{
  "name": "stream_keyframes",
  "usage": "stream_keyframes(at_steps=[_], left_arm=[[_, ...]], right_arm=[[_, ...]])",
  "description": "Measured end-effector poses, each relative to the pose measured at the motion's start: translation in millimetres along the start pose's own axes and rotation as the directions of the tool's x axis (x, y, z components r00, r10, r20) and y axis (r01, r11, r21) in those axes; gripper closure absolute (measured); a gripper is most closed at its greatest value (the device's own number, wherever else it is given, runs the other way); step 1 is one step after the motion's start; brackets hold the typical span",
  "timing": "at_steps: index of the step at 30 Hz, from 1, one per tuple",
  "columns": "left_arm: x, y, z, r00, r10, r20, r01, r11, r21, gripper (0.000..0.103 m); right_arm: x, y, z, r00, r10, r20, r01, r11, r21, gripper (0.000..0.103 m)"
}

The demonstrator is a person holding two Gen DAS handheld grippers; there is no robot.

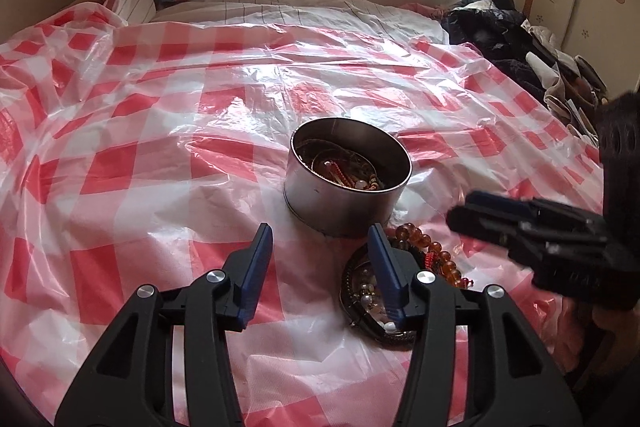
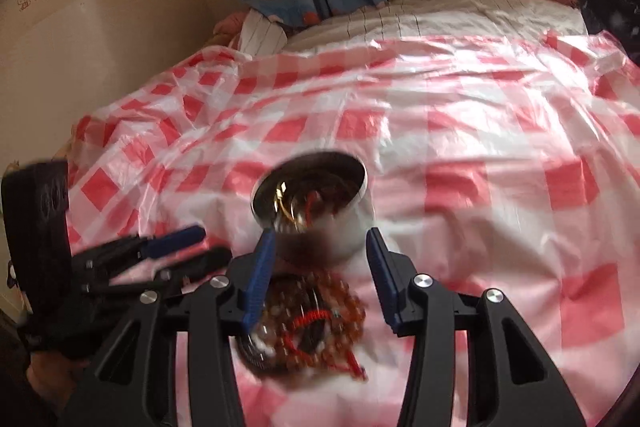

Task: Organize jewelry
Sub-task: 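Grasp and lift the amber bead strand with the left tool while the right tool grasps the red string bracelet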

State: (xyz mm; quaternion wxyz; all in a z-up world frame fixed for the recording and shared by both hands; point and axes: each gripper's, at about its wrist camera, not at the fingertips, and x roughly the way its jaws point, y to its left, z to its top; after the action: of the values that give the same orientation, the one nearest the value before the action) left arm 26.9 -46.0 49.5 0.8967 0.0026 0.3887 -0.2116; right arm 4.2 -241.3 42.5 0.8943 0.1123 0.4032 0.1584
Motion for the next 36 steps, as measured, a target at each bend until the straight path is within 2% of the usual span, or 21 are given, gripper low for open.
stream_keyframes(at_steps=[2, 4, 9, 12, 14, 16, 17, 18, 19, 20, 22, 26, 30, 33, 36], left_arm=[[0.7, -6.0, -3.3, 1.000, 0.001, -0.007, -0.001, 1.000, 0.026, 0.056], [3.4, -11.1, -5.7, 1.000, -0.015, -0.017, 0.015, 0.999, 0.039, 0.056], [8.2, -33.2, -7.0, 0.997, -0.074, -0.014, 0.075, 0.991, 0.108, 0.056], [19.3, -45.2, -3.0, 0.996, -0.082, -0.026, 0.084, 0.988, 0.126, 0.056], [28.6, -51.6, -1.8, 0.996, -0.077, -0.048, 0.083, 0.987, 0.135, 0.057], [38.0, -57.5, -2.6, 0.994, -0.070, -0.080, 0.082, 0.985, 0.154, 0.067], [41.5, -59.5, -3.6, 0.994, -0.065, -0.088, 0.079, 0.984, 0.162, 0.069], [43.7, -60.7, -4.2, 0.994, -0.060, -0.089, 0.074, 0.983, 0.167, 0.075], [44.8, -61.2, -4.4, 0.994, -0.060, -0.093, 0.075, 0.983, 0.168, 0.087], [45.2, -61.4, -4.4, 0.994, -0.057, -0.094, 0.072, 0.983, 0.168, 0.093], [43.0, -61.1, -5.7, 0.994, -0.056, -0.093, 0.071, 0.983, 0.171, 0.093], [24.7, -45.9, -6.4, 0.994, -0.088, -0.061, 0.094, 0.991, 0.095, 0.093], [-4.4, -22.1, -5.3, 0.991, -0.134, -0.011, 0.134, 0.991, 0.005, 0.093], [-20.9, -9.6, -2.4, 0.991, -0.132, 0.025, 0.132, 0.991, -0.025, 0.093], [-32.3, -1.9, 2.1, 0.991, -0.124, 0.059, 0.126, 0.991, -0.040, 0.093]], right_arm=[[4.6, -5.6, -17.2, 0.998, -0.008, -0.069, 0.008, 1.000, 0.007, 0.060], [7.1, -8.5, -20.1, 0.996, -0.007, -0.086, 0.009, 1.000, 0.022, 0.061], [-6.3, -25.5, -21.1, 0.996, -0.074, -0.056, 0.078, 0.993, 0.087, 0.061], [-14.5, -42.1, -19.6, 0.998, -0.059, -0.021, 0.062, 0.983, 0.172, 0.061], [-16.2, -43.2, -17.1, 0.999, -0.053, -0.009, 0.054, 0.982, 0.180, 0.059], [-16.5, -43.2, -16.8, 0.999, -0.048, -0.005, 0.048, 0.982, 0.181, 0.057], [-16.4, -43.4, -16.4, 0.999, -0.045, -0.004, 0.045, 0.982, 0.184, 0.056], [-16.0, -43.4, -15.7, 0.999, -0.040, -0.003, 0.040, 0.981, 0.187, 0.056], [-15.7, -43.6, -15.4, 0.999, -0.034, -0.001, 0.034, 0.981, 0.192, 0.056], [-15.5, -43.8, -16.0, 1.000, -0.031, 0.000, 0.031, 0.980, 0.196, 0.056], [-15.0, -44.3, -16.1, 1.000, -0.028, -0.002, 0.028, 0.980, 0.199, 0.055], [-13.1, -42.2, -16.4, 1.000, -0.012, -0.009, 0.014, 0.981, 0.193, 0.055], [-4.5, -27.7, -18.2, 0.998, 0.041, -0.050, -0.034, 0.990, 0.137, 0.055], [4.6, -8.5, -21.6, 0.993, 0.079, -0.089, -0.074, 0.996, 0.058, 0.055], [11.1, 4.1, -25.0, 0.993, 0.061, -0.101, -0.061, 0.998, 0.003, 0.052]])
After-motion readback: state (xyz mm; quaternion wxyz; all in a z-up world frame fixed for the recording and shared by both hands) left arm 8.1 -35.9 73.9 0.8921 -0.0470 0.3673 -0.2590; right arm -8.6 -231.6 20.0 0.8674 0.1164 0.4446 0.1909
